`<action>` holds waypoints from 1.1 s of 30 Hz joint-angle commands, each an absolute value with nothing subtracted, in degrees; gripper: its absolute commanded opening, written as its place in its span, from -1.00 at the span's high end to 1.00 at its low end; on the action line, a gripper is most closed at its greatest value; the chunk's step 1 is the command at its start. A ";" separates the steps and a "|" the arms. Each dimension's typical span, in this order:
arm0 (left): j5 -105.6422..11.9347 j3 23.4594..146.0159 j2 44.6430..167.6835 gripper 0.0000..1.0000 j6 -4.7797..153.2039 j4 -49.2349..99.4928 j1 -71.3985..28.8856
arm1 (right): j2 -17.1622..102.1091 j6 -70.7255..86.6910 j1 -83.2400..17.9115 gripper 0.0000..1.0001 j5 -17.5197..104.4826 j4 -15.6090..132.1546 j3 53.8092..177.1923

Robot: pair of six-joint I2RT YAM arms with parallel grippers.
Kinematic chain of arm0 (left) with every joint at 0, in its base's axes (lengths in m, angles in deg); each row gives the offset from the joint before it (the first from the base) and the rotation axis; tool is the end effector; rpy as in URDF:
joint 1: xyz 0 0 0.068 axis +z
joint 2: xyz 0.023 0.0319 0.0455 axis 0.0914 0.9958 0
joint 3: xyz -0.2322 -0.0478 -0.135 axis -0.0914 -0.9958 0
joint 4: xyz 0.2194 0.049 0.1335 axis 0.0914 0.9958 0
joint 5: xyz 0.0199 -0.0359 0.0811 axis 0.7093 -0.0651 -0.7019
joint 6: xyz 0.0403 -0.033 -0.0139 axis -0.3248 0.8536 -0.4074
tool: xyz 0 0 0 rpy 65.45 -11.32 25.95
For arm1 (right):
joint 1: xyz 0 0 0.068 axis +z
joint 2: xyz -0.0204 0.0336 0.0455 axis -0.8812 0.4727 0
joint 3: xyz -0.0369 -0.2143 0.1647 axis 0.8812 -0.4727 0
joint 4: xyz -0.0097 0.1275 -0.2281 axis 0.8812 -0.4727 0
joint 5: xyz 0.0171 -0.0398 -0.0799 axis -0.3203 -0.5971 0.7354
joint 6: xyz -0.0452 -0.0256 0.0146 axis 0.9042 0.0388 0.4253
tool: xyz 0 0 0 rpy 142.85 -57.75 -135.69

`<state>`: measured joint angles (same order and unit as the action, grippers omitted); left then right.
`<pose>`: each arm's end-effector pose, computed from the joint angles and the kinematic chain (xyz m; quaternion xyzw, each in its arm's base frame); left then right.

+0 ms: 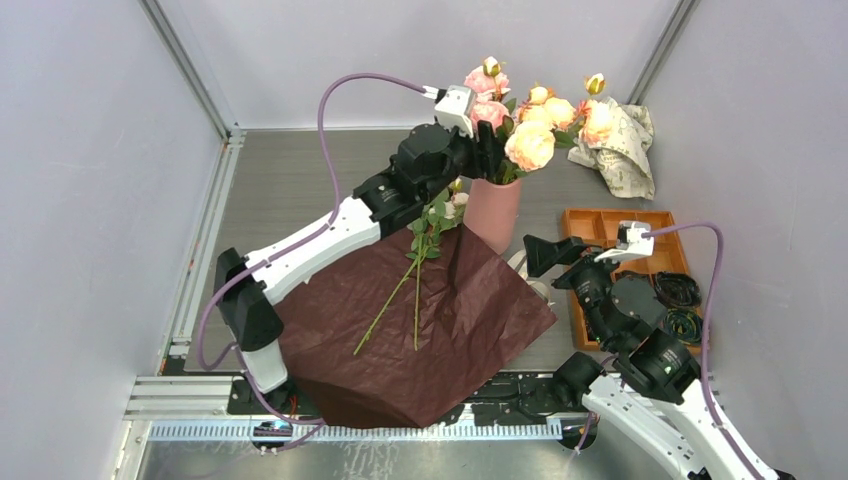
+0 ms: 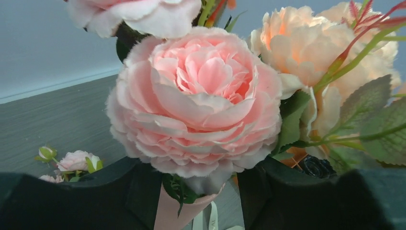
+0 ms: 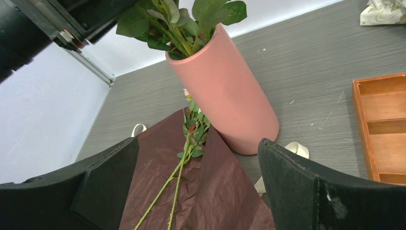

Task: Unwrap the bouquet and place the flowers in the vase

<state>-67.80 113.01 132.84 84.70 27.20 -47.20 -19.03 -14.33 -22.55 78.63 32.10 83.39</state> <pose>0.2686 -0.3365 0.4216 0.1124 0.7078 -0.3564 0.5994 0.0695 0.0355 0.3510 0.1013 0.7152 0.2338 0.6508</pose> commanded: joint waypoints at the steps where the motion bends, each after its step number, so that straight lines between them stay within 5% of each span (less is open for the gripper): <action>1: -68.20 115.74 128.09 -0.12 83.49 29.21 -47.49 | -17.16 -15.11 -22.39 -0.99 77.19 36.20 83.94; 15: -77.33 100.61 106.76 -0.13 86.12 30.19 -47.50 | -12.58 -13.50 -22.42 -0.99 70.61 37.55 87.01; 23: -89.54 90.54 90.34 -0.11 86.72 42.19 -47.49 | 1.36 -13.21 -22.09 -0.96 57.04 38.61 95.16; 33: -99.52 84.79 78.60 -0.09 90.06 54.58 -47.47 | 27.39 -10.91 5.12 -0.91 72.30 31.91 108.21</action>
<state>-94.03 85.91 81.48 88.19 50.37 -47.25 18.06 -12.34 -3.36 65.41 34.66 101.03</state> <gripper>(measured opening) 0.547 0.958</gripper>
